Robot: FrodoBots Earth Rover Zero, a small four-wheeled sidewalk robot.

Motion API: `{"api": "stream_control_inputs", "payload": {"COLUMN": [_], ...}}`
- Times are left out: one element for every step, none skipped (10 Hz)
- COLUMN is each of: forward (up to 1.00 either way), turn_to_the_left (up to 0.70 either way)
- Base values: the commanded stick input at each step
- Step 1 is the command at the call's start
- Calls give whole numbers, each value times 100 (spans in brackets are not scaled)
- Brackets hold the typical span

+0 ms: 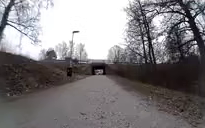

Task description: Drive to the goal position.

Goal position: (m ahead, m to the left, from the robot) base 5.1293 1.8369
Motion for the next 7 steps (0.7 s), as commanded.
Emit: {"api": "stream_control_inputs", "payload": {"forward": [70, 70, 70, 70, 70, 70, 70], "turn_to_the_left": [0, 0, 0, 0, 0, 0, 0]}}
